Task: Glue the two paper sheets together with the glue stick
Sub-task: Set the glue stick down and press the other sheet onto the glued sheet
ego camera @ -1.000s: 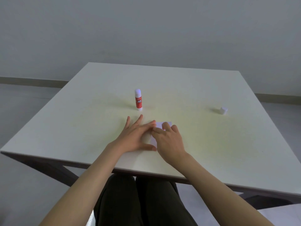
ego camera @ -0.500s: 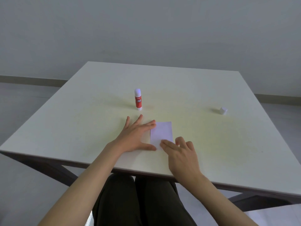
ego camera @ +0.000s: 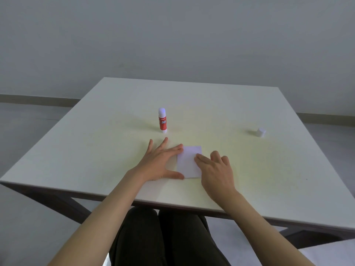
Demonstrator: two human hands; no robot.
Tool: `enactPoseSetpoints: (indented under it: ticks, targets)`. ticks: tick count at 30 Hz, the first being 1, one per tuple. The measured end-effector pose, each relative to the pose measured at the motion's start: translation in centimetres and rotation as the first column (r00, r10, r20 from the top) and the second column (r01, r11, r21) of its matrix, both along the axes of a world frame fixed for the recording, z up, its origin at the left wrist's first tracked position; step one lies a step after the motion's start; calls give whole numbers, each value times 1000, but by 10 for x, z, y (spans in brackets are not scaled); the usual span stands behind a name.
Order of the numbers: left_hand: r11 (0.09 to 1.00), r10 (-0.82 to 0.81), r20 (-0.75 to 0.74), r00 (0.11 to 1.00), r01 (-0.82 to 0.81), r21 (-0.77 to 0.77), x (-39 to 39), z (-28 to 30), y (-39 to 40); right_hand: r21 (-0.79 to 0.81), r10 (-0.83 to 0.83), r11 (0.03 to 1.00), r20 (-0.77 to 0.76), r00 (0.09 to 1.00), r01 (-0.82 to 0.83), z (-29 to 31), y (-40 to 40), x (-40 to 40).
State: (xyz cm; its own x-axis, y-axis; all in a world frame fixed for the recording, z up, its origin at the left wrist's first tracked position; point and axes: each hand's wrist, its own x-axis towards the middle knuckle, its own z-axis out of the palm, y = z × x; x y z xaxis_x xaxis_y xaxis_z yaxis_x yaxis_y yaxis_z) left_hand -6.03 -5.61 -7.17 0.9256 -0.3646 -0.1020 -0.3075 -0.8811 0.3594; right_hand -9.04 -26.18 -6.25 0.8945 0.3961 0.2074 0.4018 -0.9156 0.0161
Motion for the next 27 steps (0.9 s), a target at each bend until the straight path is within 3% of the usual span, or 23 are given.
enactPoseSetpoints:
  ticks: [5, 12, 17, 27]
  targets:
    - [1000, -6, 7, 1000, 6, -3, 0, -1, 0, 61, 41, 997, 133, 990, -50, 1, -14, -40]
    - [1000, -12, 0, 1000, 12, -9, 2, -1, 0, -24, -10, 1000, -25, 1000, 9, 0, -3, 3]
    - [1000, -9, -8, 1000, 9, -16, 2, -1, 0, -16, -31, 999, -32, 999, 31, 4, 8, 29]
    - [1000, -22, -24, 999, 22, 10, 1, 0, 0, 17, 43, 999, 21, 999, -44, 4, -9, -47]
